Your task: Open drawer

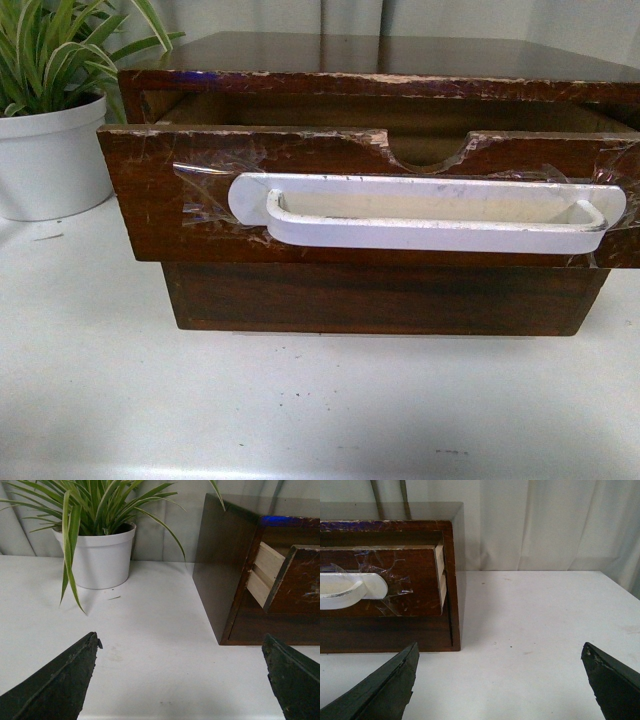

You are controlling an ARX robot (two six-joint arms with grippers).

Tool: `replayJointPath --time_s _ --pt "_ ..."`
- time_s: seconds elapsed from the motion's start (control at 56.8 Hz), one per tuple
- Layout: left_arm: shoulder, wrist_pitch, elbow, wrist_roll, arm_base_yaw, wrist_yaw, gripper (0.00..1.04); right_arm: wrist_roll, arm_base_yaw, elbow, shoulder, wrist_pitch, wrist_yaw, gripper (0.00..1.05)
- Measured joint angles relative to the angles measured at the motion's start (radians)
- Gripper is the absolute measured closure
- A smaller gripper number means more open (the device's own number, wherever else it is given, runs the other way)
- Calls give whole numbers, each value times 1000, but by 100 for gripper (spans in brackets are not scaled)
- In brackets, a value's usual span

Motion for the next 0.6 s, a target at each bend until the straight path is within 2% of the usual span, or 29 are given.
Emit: replayJointPath --time_s 0.598 --pt "0 0 0 0 0 0 6 0 0 0 0 0 0 9"
